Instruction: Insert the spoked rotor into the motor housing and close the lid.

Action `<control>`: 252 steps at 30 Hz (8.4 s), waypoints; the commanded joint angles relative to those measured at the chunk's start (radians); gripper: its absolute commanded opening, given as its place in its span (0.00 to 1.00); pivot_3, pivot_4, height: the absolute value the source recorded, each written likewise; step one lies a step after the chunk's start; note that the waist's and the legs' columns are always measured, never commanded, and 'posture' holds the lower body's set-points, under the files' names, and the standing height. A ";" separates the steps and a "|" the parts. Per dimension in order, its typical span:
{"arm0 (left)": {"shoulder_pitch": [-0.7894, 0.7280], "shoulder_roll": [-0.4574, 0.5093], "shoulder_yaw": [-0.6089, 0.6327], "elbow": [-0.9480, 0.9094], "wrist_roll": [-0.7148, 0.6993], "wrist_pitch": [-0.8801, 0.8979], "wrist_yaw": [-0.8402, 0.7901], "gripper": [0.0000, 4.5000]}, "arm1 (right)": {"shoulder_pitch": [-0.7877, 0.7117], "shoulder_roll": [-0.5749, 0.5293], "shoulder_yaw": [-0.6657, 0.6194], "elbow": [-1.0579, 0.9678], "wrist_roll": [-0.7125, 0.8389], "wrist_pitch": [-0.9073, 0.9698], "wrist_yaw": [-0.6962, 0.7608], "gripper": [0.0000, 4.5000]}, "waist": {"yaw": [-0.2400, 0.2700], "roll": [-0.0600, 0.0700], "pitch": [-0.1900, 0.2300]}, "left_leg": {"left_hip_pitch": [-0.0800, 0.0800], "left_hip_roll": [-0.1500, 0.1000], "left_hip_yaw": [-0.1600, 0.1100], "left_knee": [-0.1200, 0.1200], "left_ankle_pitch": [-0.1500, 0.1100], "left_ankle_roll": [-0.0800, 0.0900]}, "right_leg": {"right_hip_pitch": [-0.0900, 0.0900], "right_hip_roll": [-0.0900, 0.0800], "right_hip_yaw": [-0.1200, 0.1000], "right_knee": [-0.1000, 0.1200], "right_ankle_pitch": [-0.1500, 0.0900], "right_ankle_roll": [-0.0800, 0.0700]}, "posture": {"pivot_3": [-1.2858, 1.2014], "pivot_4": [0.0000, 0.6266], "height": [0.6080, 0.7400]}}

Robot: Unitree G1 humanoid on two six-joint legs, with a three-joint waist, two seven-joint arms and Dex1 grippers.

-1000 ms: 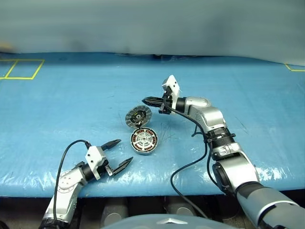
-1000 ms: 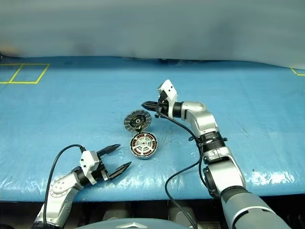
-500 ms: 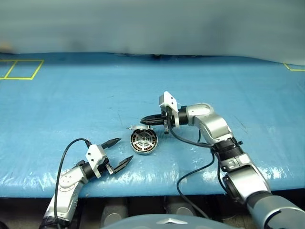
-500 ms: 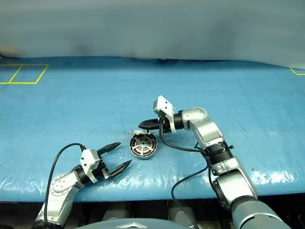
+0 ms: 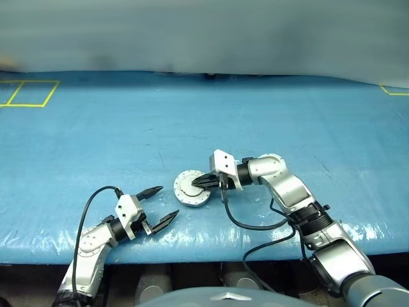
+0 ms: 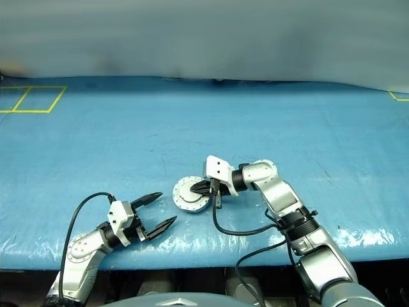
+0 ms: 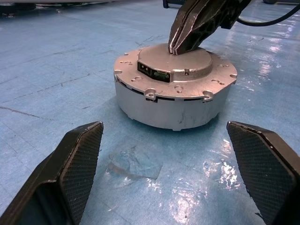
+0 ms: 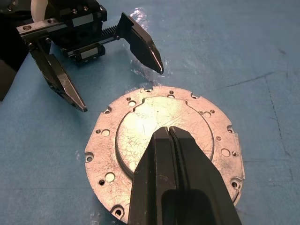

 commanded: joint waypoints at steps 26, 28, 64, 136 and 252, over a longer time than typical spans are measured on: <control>-0.008 -0.014 0.000 0.006 -0.008 -0.004 -0.010 1.00 | 0.203 0.047 -0.215 -0.182 0.179 0.084 -0.228 0.00 | 0.002 -0.003 -0.003 | 0.001 0.000 0.000 -0.001 0.000 0.000 | 0.000 0.000 0.000 0.000 -0.003 -0.005 | 0.52 0.24 1.00; -0.008 -0.013 0.001 0.007 -0.008 -0.004 -0.011 1.00 | 0.213 0.030 -0.224 -0.194 0.192 0.102 -0.228 0.00 | 0.005 -0.003 -0.003 | 0.001 0.000 0.000 -0.001 0.000 0.000 | 0.001 0.000 0.000 0.000 -0.003 -0.005 | 0.52 0.24 1.00; 0.001 -0.015 0.001 0.006 0.001 0.002 -0.008 1.00 | 0.240 -0.019 -0.218 -0.207 0.202 0.115 -0.220 0.57 | 0.007 -0.003 -0.003 | 0.000 0.000 0.000 -0.001 0.000 0.000 | 0.000 0.000 0.000 -0.001 -0.003 -0.005 | 0.52 0.24 1.00; 0.018 -0.018 0.007 0.009 -0.011 0.004 -0.003 1.00 | 0.091 -0.011 0.024 -0.182 0.126 0.120 -0.063 0.00 | 0.007 -0.002 -0.002 | 0.000 0.000 0.000 -0.001 0.000 0.000 | -0.001 0.000 0.000 -0.001 -0.003 -0.005 | 0.52 0.24 1.00; 0.026 -0.032 -0.006 0.024 -0.005 -0.005 0.002 1.00 | 0.116 0.039 -0.001 -0.082 0.002 0.078 -0.205 0.67 | 0.007 -0.003 -0.003 | 0.001 0.000 0.001 0.000 0.000 -0.001 | 0.001 0.000 0.000 -0.001 -0.003 -0.006 | 0.52 0.24 1.00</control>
